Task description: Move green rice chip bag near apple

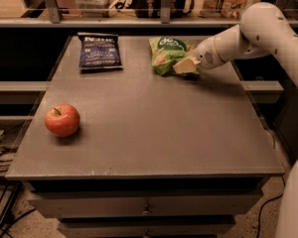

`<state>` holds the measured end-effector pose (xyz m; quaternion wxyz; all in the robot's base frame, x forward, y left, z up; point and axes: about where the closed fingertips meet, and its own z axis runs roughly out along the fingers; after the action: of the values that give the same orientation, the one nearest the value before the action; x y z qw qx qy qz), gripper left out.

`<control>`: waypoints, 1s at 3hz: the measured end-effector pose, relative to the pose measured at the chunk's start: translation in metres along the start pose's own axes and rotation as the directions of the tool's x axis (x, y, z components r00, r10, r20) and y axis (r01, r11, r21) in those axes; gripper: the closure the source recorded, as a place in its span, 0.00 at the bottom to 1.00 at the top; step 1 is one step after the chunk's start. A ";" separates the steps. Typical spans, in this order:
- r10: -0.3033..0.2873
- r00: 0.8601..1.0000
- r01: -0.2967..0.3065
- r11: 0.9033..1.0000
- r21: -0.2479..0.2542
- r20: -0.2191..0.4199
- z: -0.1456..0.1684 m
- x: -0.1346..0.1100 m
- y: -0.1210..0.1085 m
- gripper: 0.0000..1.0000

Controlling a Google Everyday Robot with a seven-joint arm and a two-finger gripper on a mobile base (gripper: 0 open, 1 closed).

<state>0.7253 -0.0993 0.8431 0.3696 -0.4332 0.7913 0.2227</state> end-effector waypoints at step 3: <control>-0.043 0.999 0.043 0.999 -0.003 0.003 -0.001 -0.011 0.014 0.36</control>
Offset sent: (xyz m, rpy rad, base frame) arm -0.0122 0.0195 0.0202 -0.0331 -0.0588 0.0484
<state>0.7166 -0.0870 0.8526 0.3746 -0.4506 0.7809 0.2165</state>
